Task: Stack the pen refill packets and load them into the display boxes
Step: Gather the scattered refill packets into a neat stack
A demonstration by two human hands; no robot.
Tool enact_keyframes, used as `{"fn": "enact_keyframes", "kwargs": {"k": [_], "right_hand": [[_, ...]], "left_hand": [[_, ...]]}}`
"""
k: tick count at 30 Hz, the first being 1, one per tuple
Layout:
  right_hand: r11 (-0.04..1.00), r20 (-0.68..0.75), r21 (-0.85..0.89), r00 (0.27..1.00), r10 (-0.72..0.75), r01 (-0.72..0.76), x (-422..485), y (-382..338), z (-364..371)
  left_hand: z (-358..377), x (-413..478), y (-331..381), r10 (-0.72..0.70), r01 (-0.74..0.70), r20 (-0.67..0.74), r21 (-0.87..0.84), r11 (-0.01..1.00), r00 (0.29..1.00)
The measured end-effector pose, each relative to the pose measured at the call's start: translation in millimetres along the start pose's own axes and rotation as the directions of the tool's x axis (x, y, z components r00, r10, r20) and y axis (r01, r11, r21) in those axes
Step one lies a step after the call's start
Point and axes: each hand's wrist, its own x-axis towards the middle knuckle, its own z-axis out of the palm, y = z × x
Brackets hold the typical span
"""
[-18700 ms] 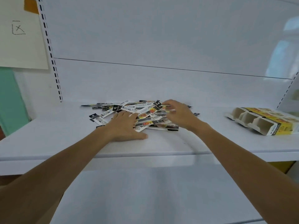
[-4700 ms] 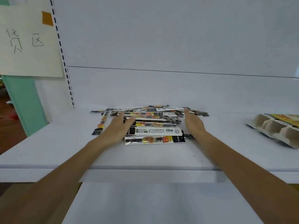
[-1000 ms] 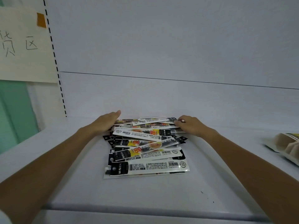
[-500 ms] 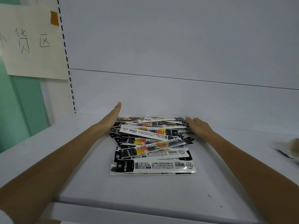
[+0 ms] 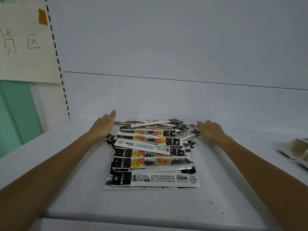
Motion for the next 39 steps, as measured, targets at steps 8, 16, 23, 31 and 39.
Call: {"fn": "enact_keyframes", "kwargs": {"k": [8,16,23,31,39], "right_hand": [[0.988,0.111,-0.050,0.984,-0.141,0.147,-11,-11,21],[0.981,-0.016,0.051,0.982,-0.186,0.186,-21,-15,-1],[0.958,-0.062,0.009,0.957,-0.285,0.286,-27,-24,15],[0.957,-0.038,-0.087,0.959,-0.280,0.276,-30,-3,14],[0.898,-0.101,-0.355,0.945,-0.312,0.259,-41,37,-15]], "left_hand": [[18,10,-27,0.021,-0.044,0.076,0.309,0.950,0.997],[-3,-8,-9,0.010,-0.007,-0.033,0.100,0.995,0.999],[-3,-53,20,0.003,0.098,0.190,-0.517,0.850,0.982],[4,-74,13,0.242,-0.234,0.081,-0.093,0.968,0.967],[-6,-85,-4,0.202,-0.194,0.109,-0.078,0.978,0.973]]}}
